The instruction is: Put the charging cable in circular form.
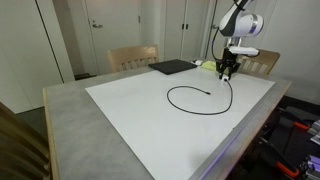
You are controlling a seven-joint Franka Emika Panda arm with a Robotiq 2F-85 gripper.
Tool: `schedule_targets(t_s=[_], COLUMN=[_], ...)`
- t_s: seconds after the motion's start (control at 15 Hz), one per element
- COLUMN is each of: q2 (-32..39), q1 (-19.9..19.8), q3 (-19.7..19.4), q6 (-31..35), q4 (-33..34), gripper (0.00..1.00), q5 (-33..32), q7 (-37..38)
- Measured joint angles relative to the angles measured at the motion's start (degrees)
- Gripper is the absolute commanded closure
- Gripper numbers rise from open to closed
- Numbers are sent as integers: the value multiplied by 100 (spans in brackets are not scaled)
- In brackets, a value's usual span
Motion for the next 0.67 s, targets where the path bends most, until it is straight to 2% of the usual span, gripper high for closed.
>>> schedule_targets(t_s=[0.67], q2=[1], q1=[175], q3=[480], q6=[319], q4=[16], gripper=[73], q5=[-79], q7=[-517])
